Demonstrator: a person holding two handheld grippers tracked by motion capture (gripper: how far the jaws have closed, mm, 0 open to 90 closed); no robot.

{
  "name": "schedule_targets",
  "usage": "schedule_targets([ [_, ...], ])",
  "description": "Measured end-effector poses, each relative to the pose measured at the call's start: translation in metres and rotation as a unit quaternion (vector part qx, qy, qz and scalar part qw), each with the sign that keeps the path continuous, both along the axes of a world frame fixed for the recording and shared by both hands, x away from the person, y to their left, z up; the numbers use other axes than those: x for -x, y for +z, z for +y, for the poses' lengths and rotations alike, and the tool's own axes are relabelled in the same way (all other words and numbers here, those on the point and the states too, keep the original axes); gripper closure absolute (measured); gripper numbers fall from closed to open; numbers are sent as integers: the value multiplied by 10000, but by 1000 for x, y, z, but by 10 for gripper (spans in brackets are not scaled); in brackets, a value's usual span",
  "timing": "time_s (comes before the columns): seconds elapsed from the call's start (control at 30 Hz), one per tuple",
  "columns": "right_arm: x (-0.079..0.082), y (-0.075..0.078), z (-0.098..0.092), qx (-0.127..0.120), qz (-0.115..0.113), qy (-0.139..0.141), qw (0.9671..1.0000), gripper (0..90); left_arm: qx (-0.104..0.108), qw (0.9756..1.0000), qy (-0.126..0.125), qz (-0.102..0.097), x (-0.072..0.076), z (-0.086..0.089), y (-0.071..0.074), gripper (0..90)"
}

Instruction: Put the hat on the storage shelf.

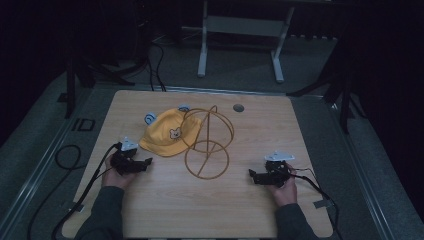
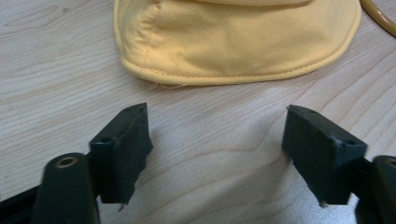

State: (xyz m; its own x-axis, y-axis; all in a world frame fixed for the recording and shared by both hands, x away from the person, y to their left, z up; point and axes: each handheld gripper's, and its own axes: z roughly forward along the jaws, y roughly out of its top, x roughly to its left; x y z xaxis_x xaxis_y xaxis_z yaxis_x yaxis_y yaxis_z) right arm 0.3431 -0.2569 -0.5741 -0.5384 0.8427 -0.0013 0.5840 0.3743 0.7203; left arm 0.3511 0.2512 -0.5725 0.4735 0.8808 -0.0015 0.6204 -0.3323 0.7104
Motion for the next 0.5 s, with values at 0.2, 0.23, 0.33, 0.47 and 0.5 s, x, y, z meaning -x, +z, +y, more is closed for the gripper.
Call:
schedule_targets([
  [0.2,0,0,0,-1,-1,4,10000,119,-27,9994,142,309,1,7,11,521],
  [0.23,0,0,0,-1,-1,4,10000,119,-27,9994,142,309,1,7,11,529],
  [0.33,0,0,0,2,-6,5,10000,119,-150,9994,10,326,1,9,20,542],
  [0.47,0,0,0,0,0,1,10000,119,-290,9990,-76,333,2,11,30,527],
  [0.5,0,0,0,-1,2,0,10000,119,-321,9989,-88,319,2,11,32,524],
])
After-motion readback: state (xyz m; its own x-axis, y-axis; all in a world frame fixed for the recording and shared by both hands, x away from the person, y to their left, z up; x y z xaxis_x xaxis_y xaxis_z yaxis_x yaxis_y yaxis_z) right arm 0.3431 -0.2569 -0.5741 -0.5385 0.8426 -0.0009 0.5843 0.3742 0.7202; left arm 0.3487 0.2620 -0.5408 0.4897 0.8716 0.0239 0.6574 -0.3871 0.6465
